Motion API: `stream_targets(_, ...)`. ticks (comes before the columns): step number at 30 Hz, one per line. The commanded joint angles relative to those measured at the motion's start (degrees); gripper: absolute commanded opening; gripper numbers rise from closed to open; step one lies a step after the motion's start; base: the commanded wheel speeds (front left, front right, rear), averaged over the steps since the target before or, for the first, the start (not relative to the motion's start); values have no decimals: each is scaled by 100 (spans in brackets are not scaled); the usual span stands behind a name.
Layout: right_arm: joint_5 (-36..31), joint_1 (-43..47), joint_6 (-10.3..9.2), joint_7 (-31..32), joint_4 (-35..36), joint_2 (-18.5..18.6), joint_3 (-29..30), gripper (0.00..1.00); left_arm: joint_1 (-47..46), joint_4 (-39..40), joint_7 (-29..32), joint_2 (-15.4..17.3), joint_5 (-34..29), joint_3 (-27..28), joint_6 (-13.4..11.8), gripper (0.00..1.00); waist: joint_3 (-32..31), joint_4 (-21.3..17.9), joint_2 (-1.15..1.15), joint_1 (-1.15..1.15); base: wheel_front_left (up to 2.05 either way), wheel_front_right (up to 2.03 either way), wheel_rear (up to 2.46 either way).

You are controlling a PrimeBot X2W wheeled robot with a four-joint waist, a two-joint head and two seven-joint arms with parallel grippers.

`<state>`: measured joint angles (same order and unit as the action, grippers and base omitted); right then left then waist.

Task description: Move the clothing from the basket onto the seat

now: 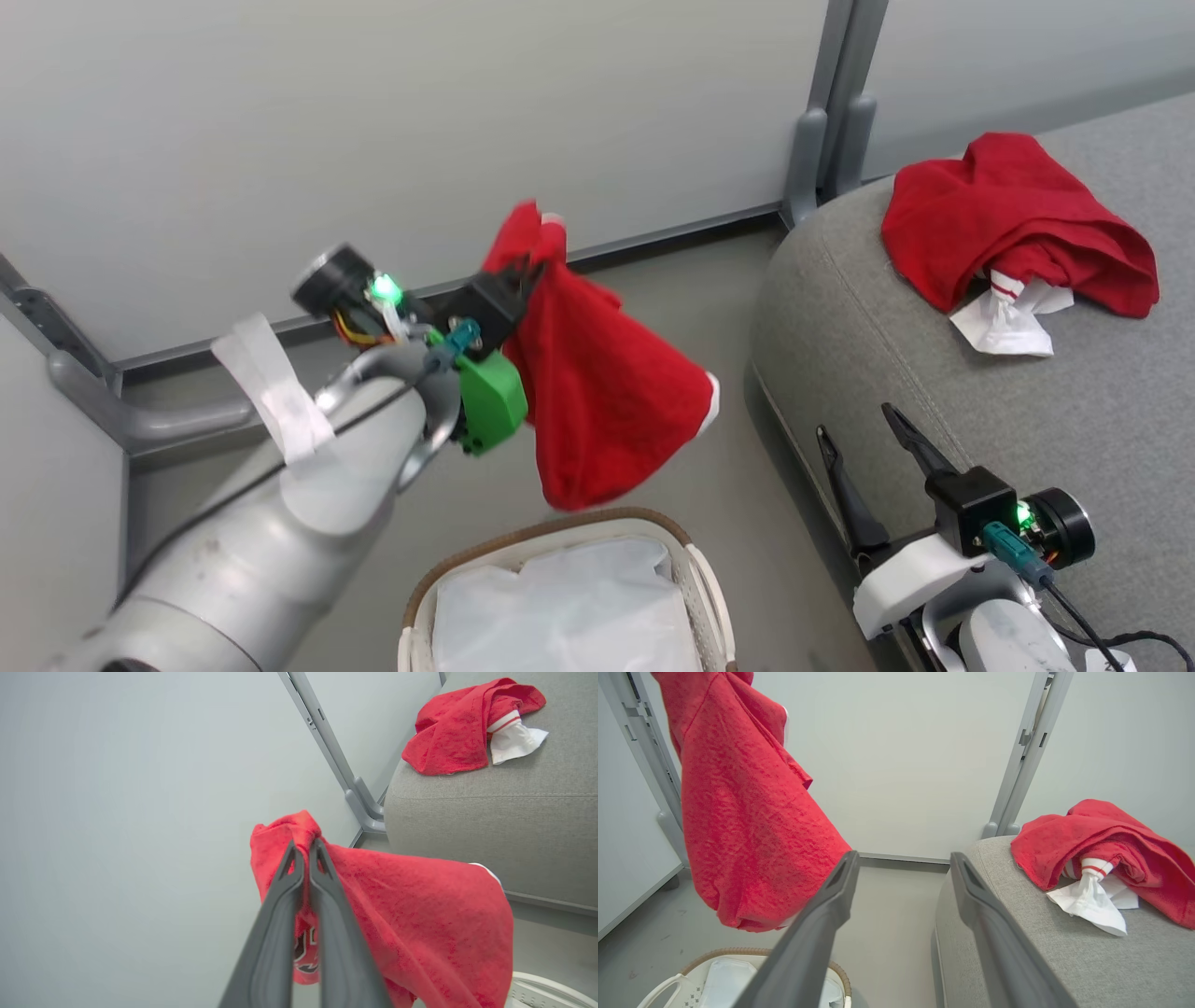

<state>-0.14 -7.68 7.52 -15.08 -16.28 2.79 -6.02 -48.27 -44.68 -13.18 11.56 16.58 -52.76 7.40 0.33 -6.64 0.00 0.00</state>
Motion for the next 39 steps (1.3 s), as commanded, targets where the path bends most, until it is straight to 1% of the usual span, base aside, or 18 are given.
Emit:
stream_targets(1,-63,-25,-6,-14,21,21,-39,100,-285,226,43,153,1,-75,9,0,-146,52,0,0,0,0,0)
stream_targets(6,-66,-94,-6,-14,55,19,-149,100,-783,625,207,405,38,-194,10,0,-207,0,0,0,0,0,0)
stream_targets(12,55,-118,-6,-14,132,19,-361,100,-1166,911,331,537,118,-210,2,0,-285,-16,0,0,0,0,0)
stream_targets(19,157,-187,-6,-14,21,20,-895,100,-1398,1148,416,528,192,-295,0,0,-370,59,0,0,0,0,0)
stream_targets(28,690,-521,-6,-14,35,18,-1681,100,-1624,1371,554,461,317,-471,0,0,-455,205,0,0,0,0,0)
stream_targets(31,779,-657,-6,-14,54,22,-1784,100,-1668,1440,572,435,318,-519,0,0,-457,241,0,0,0,0,0)
stream_targets(39,777,-1281,-6,-14,-99,21,-1823,100,-1640,1714,581,348,406,-612,-1,0,-411,330,0,0,0,0,0)
